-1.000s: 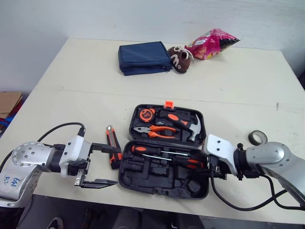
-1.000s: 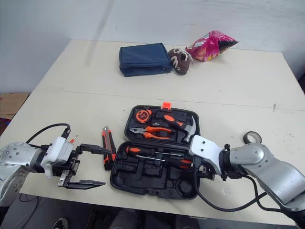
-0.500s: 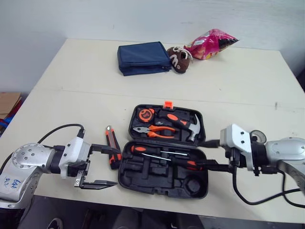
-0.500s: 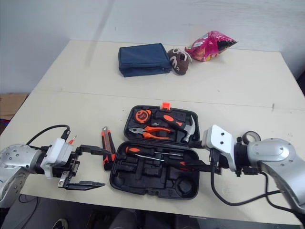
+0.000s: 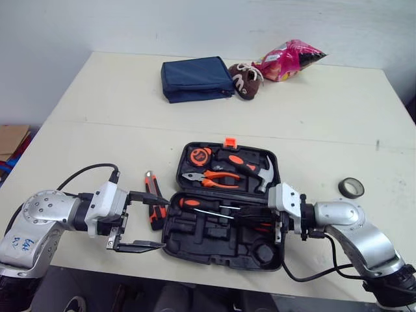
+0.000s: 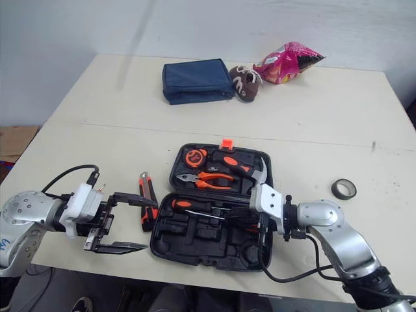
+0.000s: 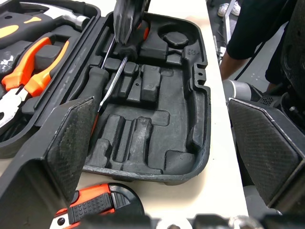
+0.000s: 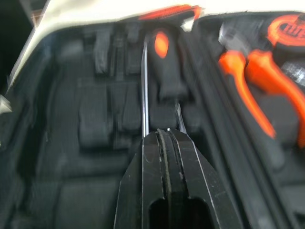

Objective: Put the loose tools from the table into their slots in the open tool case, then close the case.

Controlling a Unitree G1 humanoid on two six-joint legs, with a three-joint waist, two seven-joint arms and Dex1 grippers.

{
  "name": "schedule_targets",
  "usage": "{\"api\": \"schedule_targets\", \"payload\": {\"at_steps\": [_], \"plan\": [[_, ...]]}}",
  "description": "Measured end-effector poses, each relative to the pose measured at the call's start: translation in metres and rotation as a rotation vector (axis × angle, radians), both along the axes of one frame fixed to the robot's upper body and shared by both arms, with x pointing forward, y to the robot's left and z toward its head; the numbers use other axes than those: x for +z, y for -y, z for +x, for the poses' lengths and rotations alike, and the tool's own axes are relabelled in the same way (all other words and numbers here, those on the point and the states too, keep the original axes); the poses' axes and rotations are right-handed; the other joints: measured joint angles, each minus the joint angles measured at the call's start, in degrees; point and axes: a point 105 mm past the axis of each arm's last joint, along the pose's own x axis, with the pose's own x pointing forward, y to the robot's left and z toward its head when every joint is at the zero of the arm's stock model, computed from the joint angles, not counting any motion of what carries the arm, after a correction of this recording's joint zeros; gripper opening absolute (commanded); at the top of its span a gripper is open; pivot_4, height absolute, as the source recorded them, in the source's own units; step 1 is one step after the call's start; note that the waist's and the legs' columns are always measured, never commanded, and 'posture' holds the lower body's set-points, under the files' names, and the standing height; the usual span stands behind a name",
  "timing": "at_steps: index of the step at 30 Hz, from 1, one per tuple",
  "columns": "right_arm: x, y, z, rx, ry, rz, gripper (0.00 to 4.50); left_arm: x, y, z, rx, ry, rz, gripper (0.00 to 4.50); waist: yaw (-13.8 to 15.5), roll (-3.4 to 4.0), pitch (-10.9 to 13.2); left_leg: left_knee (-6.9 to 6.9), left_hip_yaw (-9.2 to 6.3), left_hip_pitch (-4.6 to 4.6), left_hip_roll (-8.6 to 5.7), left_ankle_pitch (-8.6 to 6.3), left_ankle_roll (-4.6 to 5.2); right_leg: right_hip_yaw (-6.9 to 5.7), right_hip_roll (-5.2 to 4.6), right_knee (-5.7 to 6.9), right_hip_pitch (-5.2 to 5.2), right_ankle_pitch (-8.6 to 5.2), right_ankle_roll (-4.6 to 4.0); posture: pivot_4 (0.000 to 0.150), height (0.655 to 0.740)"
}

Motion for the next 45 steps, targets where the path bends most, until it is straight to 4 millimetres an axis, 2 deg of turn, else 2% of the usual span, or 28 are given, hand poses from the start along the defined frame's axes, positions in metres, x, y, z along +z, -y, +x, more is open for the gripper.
{"api": "schedule_targets", "payload": {"at_steps": [11,19,35,41,45], "plan": [[-0.009,-0.011,-0.007,0.074,0.026,0.000,0.02,-0.004,-0.001,0.000,0.016,-0.013,0.007,4.50,-0.13,-0.02,-0.01,0.03,0.01,0.07,0.01,0.00,-0.01,0.02,0.00,0.04,0.05,0.00,0.00,0.150,0.7400],[-0.013,-0.016,-0.003,0.053,0.047,-0.057,0.02,-0.005,-0.001,0.001,0.029,-0.007,0.017,4.50,-0.48,-0.33,-0.20,-0.13,0.07,0.86,0.06,0.03,-0.05,0.14,0.00,-0.20,0.65,-0.04,-0.08,0.150,0.7400],[-0.008,-0.029,-0.001,-0.008,-0.043,-0.185,0.02,-0.009,0.000,0.003,0.040,-0.011,0.038,4.50,-1.58,-0.66,-0.46,-0.24,0.01,0.99,0.19,0.11,-0.20,0.12,0.05,-0.18,0.70,-0.03,-0.30,0.150,0.7400],[-0.003,-0.024,0.000,-0.020,-0.015,-0.030,0.02,-0.007,0.001,0.006,0.058,0.005,0.019,4.50,-1.43,-0.56,-0.38,-0.28,0.03,0.83,0.19,0.11,-0.21,0.11,0.05,-0.19,0.55,-0.03,-0.30,0.150,0.7400],[0.028,-0.002,-0.002,-0.055,0.086,0.162,0.02,-0.003,-0.011,0.017,0.150,0.025,-0.012,4.50,-1.18,-0.33,-0.21,-0.22,0.05,0.57,0.10,0.11,-0.20,0.11,0.01,-0.14,0.34,-0.02,-0.27,0.150,0.7400]]}}
